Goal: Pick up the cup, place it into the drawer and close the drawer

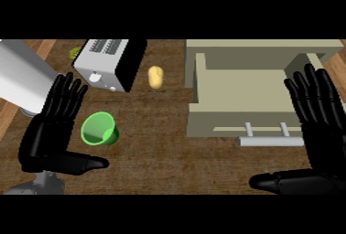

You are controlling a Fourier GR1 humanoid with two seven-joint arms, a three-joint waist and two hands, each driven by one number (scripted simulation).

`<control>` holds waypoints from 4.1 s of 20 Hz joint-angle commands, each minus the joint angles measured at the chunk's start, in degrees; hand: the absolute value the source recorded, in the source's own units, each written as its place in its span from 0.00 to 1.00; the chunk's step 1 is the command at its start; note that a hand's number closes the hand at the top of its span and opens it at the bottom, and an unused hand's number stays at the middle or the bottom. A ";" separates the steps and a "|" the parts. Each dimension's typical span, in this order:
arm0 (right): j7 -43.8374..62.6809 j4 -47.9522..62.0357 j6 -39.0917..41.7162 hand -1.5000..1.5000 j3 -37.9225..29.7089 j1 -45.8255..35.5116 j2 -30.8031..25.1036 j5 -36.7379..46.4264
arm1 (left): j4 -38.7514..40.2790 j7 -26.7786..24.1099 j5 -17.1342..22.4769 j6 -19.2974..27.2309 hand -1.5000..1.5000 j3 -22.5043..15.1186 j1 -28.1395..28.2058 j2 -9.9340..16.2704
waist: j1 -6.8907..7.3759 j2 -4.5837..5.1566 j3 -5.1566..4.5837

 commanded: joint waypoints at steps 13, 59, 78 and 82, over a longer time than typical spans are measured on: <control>7.44 -7.41 -1.61 0.00 1.70 0.18 0.86 -0.24 | 18.84 -11.58 -5.44 -1.05 0.00 4.55 -0.53 1.77 | -0.20 -0.01 -0.02; 3.98 0.74 1.26 0.00 -3.05 -4.47 -0.58 -3.00 | 81.71 -51.27 -10.41 -8.79 0.00 9.90 -20.39 7.02 | -0.52 0.19 -0.07; 5.94 -1.37 2.80 0.00 -3.58 -3.79 -1.90 -5.00 | 86.63 -53.74 -7.86 -23.01 1.00 10.62 -22.89 5.90 | -1.27 0.59 -0.20; 5.63 -5.01 2.15 0.00 -2.64 -0.07 -1.24 -3.36 | 82.89 -55.00 -8.13 -20.75 1.00 9.65 -23.79 3.97 | -1.05 0.20 -0.11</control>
